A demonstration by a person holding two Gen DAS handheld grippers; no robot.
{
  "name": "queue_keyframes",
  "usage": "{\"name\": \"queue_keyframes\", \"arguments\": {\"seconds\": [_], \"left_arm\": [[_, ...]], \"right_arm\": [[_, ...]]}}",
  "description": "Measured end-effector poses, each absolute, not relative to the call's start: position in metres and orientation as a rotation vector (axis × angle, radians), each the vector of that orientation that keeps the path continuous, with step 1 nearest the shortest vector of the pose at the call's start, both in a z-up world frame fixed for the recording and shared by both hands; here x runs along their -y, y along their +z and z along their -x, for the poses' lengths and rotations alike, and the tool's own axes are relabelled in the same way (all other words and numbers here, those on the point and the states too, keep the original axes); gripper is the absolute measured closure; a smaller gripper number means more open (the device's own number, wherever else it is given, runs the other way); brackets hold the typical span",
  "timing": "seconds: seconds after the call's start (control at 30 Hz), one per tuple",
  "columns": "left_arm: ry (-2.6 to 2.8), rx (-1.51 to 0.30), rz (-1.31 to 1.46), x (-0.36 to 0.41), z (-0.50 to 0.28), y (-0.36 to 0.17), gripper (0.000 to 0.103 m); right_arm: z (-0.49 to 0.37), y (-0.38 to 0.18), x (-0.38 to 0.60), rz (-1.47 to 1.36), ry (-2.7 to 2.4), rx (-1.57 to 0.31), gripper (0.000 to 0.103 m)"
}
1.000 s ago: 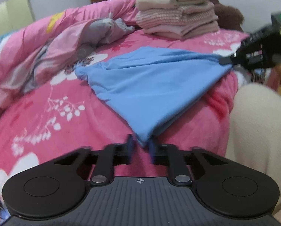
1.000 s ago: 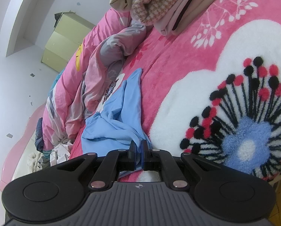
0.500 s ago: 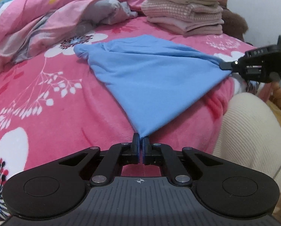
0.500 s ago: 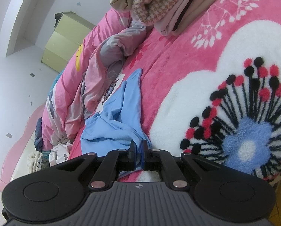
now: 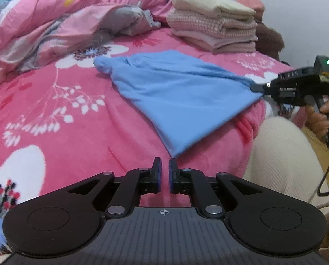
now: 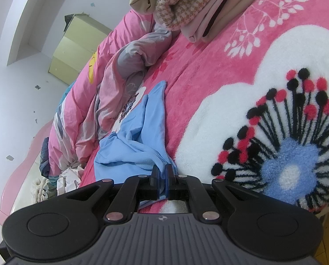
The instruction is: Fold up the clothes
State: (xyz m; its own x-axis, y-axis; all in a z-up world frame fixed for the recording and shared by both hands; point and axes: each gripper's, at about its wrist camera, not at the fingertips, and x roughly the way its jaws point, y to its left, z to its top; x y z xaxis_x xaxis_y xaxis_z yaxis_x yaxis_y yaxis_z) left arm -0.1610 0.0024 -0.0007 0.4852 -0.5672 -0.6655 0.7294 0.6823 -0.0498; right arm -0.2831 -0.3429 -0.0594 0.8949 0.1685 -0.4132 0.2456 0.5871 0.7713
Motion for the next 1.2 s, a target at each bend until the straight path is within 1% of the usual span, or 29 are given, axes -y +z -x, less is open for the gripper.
{"name": "queue_keyframes", "arguments": {"seconds": [0.17, 0.27, 0.3, 0.33, 0.47, 0.63, 0.7, 0.8, 0.97, 1.1, 1.2], "left_arm": [[-0.786, -0.664, -0.215, -0.007, 0.151, 0.011, 0.093], [-0.791, -0.64, -0.194, -0.004, 0.14, 0.014, 0.092], [-0.792, -0.633, -0.188, -0.002, 0.135, 0.015, 0.091], [-0.794, -0.627, -0.18, 0.0, 0.13, 0.016, 0.09], [-0.813, -0.614, -0.14, 0.016, 0.109, 0.016, 0.088], [-0.848, -0.584, -0.131, 0.042, 0.082, 0.006, 0.088], [-0.855, -0.577, -0.132, 0.05, 0.073, 0.001, 0.088], [-0.873, -0.583, -0.116, 0.056, 0.061, -0.006, 0.088], [-0.902, -0.564, -0.138, 0.06, 0.056, -0.015, 0.088], [-0.914, -0.536, -0.161, 0.061, 0.058, -0.02, 0.088], [-0.921, -0.525, -0.162, 0.06, 0.059, -0.023, 0.088]], "right_arm": [[0.284, -0.05, 0.339, -0.904, -0.063, -0.489, 0.097], [0.287, -0.036, 0.336, -0.845, -0.087, -0.495, 0.084], [0.289, -0.029, 0.336, -0.817, -0.104, -0.492, 0.073], [0.292, -0.023, 0.335, -0.789, -0.12, -0.489, 0.067], [0.295, 0.0, 0.341, -0.75, -0.13, -0.457, 0.067], [0.246, 0.027, 0.343, -0.695, -0.055, -0.465, 0.067], [0.215, 0.028, 0.339, -0.667, -0.011, -0.501, 0.068], [0.164, 0.026, 0.333, -0.603, 0.035, -0.571, 0.071], [0.091, 0.016, 0.326, -0.464, 0.04, -0.67, 0.073], [0.059, 0.004, 0.328, -0.382, -0.011, -0.733, 0.074], [0.05, -0.002, 0.329, -0.377, -0.01, -0.754, 0.075]]}}
